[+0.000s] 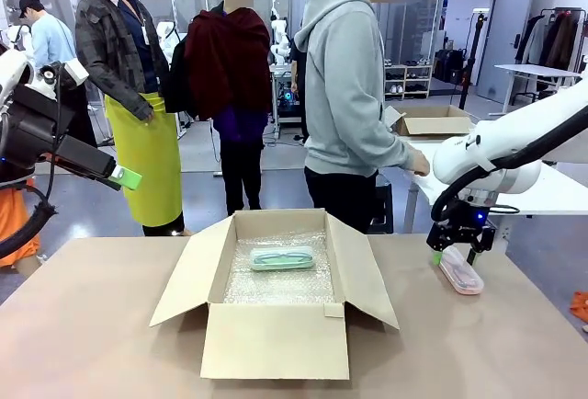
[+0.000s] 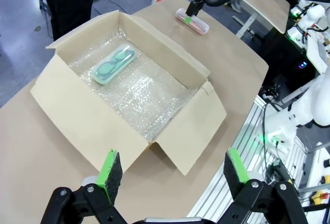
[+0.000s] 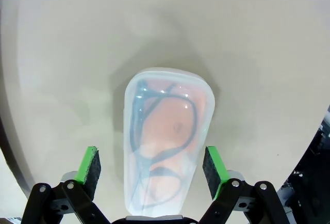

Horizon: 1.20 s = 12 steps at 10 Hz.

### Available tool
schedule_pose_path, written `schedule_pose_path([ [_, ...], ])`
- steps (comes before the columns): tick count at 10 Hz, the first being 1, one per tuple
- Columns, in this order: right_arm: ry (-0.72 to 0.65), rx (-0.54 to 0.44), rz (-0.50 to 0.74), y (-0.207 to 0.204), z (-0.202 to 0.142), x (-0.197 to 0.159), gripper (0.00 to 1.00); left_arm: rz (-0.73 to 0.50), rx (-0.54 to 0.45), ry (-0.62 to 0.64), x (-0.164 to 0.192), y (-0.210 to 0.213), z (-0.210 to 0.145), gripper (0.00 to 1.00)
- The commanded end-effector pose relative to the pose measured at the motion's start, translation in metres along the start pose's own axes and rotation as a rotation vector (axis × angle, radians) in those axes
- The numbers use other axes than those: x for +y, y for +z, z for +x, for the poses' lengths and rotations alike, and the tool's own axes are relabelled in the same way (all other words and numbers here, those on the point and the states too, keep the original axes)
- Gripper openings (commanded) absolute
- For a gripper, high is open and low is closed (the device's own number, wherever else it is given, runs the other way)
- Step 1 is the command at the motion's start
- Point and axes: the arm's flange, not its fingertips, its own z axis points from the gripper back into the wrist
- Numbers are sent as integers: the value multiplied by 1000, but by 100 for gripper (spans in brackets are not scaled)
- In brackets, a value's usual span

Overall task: Pack the glasses set securely to prepare it for shipping.
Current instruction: Put the Glasses case from the right side of the table into the Package Box.

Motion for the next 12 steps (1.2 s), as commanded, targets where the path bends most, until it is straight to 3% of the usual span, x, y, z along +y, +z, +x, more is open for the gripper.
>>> schedule_pose_path([
  [1,-36,33,13,-3,10,5,100,-19,-9,2,-1,1,1,100],
  [4,-44,65,-8,-13,11,8,98,-19,-9,2,-1,1,1,100],
  [11,-58,91,-34,-1,7,4,28,-19,-9,2,-1,1,1,100],
  [12,-50,85,-32,14,1,5,28,-19,-9,2,-1,1,1,100],
])
